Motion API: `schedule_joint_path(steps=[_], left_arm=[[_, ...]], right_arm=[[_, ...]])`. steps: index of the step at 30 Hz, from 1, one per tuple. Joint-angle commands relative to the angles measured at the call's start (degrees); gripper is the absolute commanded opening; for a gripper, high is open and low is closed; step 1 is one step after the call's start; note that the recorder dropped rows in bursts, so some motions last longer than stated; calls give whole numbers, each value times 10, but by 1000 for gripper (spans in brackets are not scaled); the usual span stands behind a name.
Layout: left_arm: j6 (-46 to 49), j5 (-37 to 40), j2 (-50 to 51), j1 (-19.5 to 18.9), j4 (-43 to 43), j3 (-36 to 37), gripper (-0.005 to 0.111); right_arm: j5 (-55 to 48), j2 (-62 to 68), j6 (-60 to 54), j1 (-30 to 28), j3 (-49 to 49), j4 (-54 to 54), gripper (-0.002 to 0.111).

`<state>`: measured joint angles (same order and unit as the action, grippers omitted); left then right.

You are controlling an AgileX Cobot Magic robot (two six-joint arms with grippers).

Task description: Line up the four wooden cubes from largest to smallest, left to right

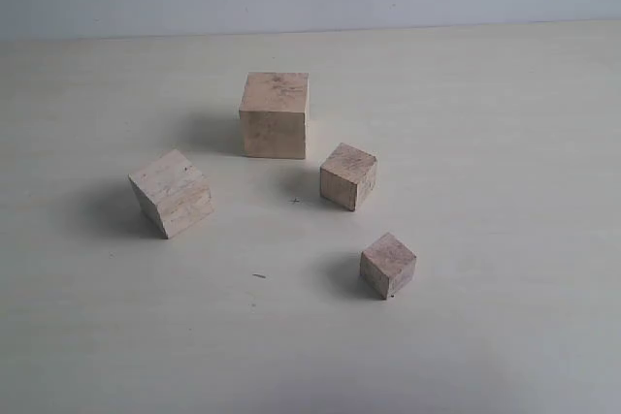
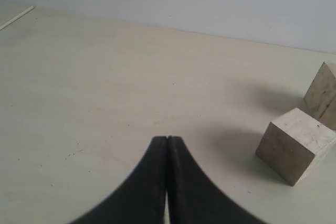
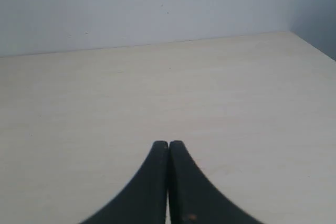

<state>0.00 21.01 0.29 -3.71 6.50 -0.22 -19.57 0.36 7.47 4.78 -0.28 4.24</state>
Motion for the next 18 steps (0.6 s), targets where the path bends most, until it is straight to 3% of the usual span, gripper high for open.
schedule_joint_path(steps=[1, 12, 18], left_arm=[[0, -5, -3, 4, -1, 2, 0], [0, -5, -3, 4, -1, 2, 0], [0, -5, -3, 4, -1, 2, 0]], right_arm=[[4, -4, 1, 3, 3, 2, 0], [23, -4, 1, 3, 3, 2, 0], [189, -4, 2, 3, 3, -13, 0]])
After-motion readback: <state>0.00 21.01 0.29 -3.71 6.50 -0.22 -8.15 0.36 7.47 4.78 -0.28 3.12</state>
